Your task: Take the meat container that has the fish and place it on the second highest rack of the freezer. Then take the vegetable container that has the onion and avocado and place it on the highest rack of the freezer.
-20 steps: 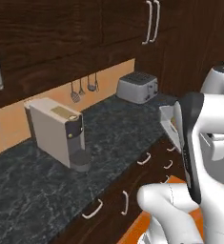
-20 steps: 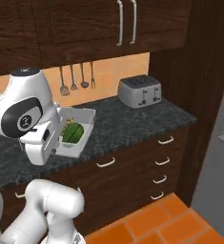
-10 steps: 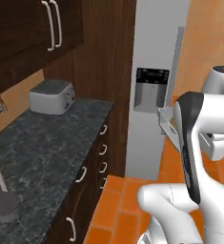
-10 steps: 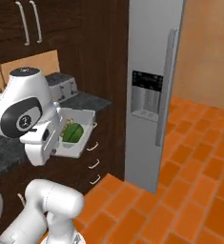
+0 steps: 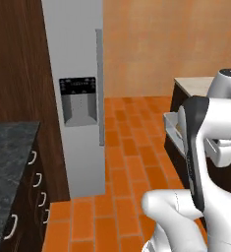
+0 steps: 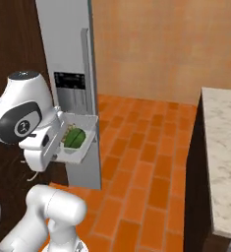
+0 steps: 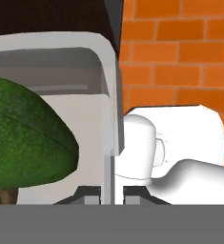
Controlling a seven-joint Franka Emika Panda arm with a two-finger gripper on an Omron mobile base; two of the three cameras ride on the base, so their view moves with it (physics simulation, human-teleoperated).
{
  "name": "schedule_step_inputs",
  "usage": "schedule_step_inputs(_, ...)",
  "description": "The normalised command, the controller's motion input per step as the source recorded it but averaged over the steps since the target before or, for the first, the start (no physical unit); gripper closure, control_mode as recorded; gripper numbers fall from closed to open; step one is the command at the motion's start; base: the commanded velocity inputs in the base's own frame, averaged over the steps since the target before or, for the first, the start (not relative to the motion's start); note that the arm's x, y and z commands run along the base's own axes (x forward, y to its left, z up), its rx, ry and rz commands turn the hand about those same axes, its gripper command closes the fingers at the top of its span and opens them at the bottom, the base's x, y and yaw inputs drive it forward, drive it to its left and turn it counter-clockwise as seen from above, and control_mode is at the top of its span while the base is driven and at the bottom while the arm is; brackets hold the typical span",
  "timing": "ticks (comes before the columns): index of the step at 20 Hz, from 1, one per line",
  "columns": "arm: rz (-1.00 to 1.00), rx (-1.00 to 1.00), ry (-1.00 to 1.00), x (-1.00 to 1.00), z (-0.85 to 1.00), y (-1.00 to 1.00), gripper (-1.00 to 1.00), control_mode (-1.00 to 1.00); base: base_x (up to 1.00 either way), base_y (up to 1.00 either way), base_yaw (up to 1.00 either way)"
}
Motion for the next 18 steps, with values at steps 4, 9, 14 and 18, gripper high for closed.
schedule_step_inputs(4,0.0,0.0,0.0,0.0,0.0,0.0,1.0,1.0,0.42,-0.81,-0.19)
schedule_step_inputs(9,0.0,0.0,0.0,0.0,0.0,0.0,1.0,1.0,0.45,-0.55,-0.01)
schedule_step_inputs(14,0.0,0.0,0.0,0.0,0.0,0.0,1.0,1.0,0.72,-0.02,0.0)
schedule_step_inputs(18,0.0,0.0,0.0,0.0,0.0,0.0,1.0,1.0,0.99,-0.08,0.0)
